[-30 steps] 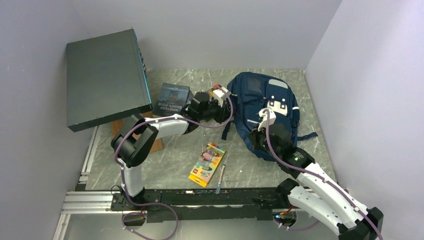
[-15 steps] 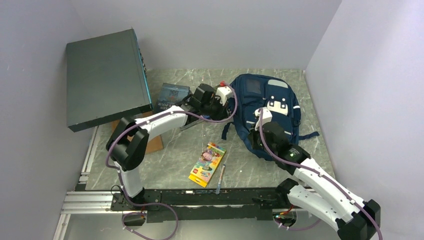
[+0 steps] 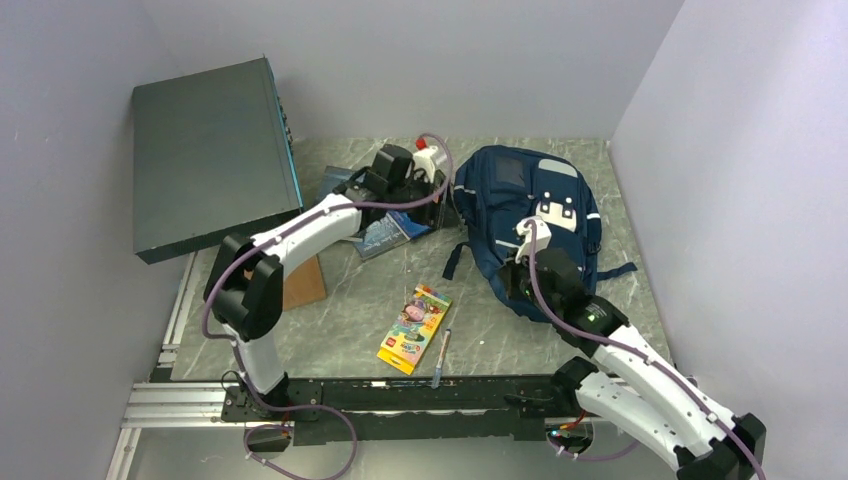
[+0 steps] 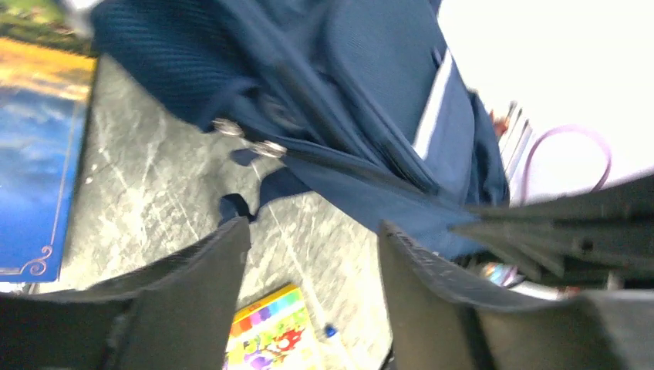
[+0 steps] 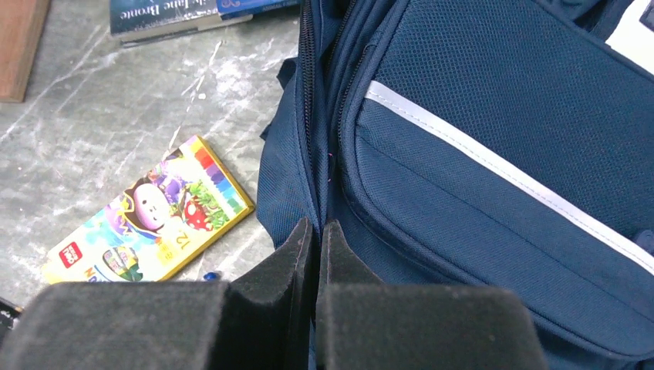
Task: Pack the student bag
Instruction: Unzip the student bag at the center of the board.
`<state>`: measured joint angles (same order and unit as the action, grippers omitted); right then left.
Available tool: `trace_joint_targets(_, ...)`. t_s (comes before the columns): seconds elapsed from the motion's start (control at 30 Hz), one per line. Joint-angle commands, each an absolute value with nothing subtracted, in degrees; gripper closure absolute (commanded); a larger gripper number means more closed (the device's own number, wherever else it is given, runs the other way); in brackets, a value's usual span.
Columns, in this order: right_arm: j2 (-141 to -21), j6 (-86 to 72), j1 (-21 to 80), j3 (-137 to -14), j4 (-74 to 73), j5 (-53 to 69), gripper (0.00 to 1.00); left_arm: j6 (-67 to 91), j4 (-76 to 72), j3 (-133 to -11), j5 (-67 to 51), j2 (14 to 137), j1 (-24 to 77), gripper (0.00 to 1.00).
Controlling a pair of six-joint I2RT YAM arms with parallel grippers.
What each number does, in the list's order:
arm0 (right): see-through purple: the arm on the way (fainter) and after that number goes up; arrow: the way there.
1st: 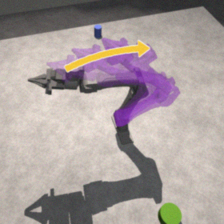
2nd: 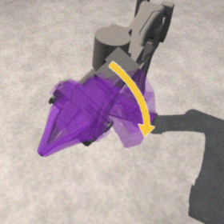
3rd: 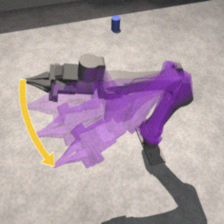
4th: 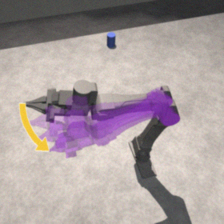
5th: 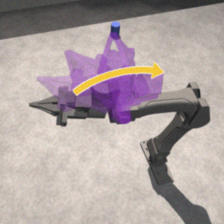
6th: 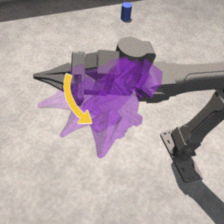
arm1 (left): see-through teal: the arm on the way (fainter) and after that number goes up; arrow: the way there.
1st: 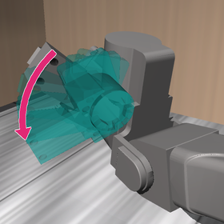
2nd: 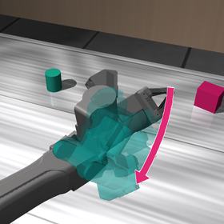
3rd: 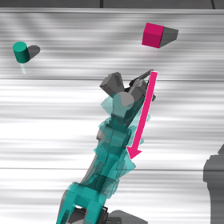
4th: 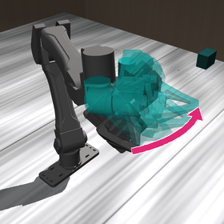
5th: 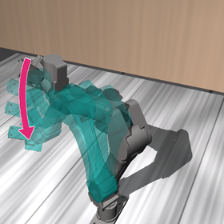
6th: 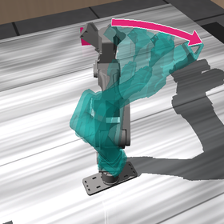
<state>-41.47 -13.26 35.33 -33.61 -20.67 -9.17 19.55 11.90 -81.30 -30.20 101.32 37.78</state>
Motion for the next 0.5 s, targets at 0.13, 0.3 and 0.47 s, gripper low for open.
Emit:
trace_joint_targets(0.13, -35.0, -12.88, 35.24, -34.64, -16.82, -11.81, 1.0, 53.33, 15.61, -94.0, -26.68, 110.82, 33.74, 0.01)
trace_joint_targets(0.3, -33.51, -13.33, 35.24, -35.17, -18.18, -12.27, 1.0, 61.27, 13.26, -100.47, -28.29, 118.31, 33.97, 0.0)
trace_joint_targets(0.47, -33.31, -14.38, 35.24, -36.07, -20.47, -12.94, 1.0, 62.26, 12.48, -103.03, -28.73, 123.25, 33.93, 0.15)
